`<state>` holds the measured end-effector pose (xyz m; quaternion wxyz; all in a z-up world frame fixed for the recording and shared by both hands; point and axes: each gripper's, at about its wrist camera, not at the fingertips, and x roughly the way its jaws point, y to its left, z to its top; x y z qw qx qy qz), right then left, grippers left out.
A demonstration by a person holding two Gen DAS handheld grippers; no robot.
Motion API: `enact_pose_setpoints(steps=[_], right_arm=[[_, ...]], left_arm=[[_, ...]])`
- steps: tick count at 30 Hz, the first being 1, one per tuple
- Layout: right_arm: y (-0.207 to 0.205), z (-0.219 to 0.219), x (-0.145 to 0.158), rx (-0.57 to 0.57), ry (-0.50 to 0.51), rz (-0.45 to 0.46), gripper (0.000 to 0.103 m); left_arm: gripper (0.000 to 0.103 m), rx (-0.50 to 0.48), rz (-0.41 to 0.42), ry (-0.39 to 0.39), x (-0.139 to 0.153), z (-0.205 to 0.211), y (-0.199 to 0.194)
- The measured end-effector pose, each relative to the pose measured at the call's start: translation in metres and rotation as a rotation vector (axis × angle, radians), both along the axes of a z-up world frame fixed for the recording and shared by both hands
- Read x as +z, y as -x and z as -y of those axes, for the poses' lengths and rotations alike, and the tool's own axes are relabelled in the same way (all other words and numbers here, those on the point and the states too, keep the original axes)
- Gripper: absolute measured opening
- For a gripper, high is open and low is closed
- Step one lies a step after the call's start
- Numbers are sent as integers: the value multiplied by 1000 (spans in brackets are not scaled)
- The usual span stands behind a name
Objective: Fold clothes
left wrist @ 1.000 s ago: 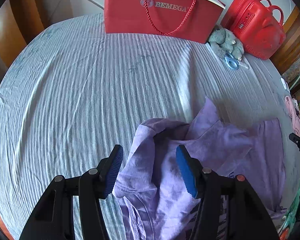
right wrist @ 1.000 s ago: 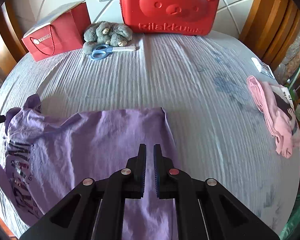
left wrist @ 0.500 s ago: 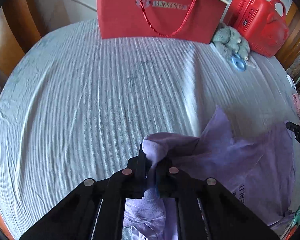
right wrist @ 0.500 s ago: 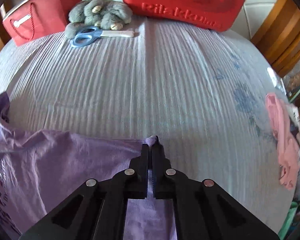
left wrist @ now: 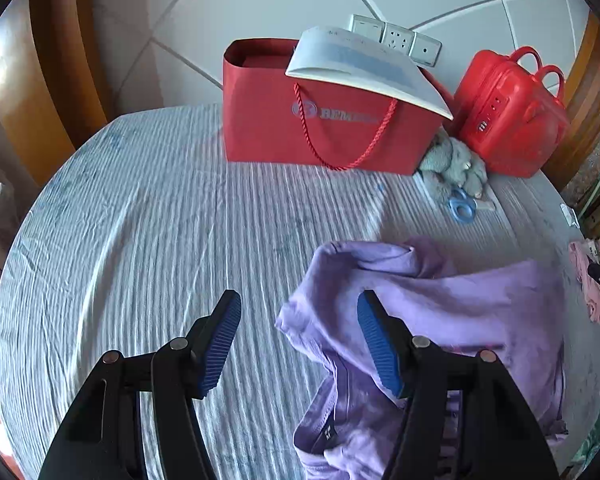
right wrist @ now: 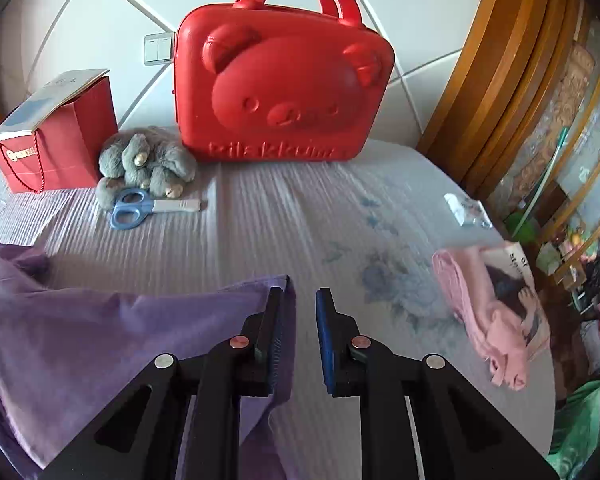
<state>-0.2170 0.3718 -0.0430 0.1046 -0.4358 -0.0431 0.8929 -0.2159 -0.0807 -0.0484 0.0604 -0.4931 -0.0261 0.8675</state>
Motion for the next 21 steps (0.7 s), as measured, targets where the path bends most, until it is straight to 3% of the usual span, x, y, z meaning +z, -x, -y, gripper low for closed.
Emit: enact_pose_setpoints(steps=[10, 13, 15, 16, 19, 20, 21], right_arm=[[-131, -2, -45, 20, 129, 196, 17], [-164, -4, -52, 15, 196, 230, 26], [-182, -3, -56, 23, 242, 243, 35], [-188, 0, -56, 36, 265, 242, 38], [-199, 15, -62, 94, 293, 255, 43], [-200, 22, -69, 112, 266, 286, 37], [-200, 29, -79, 124, 211, 331, 6]], left_arm=[[62, -125, 138, 11, -37, -27, -77], [61, -162, 163, 29, -48, -44, -84], [35, -186, 186, 53, -56, -53, -90], [10, -196, 202, 50, -60, -56, -94], [8, -183, 200, 60, -60, -55, -111], [7, -176, 197, 62, -58, -53, -117], [7, -168, 193, 59, -55, -49, -124]])
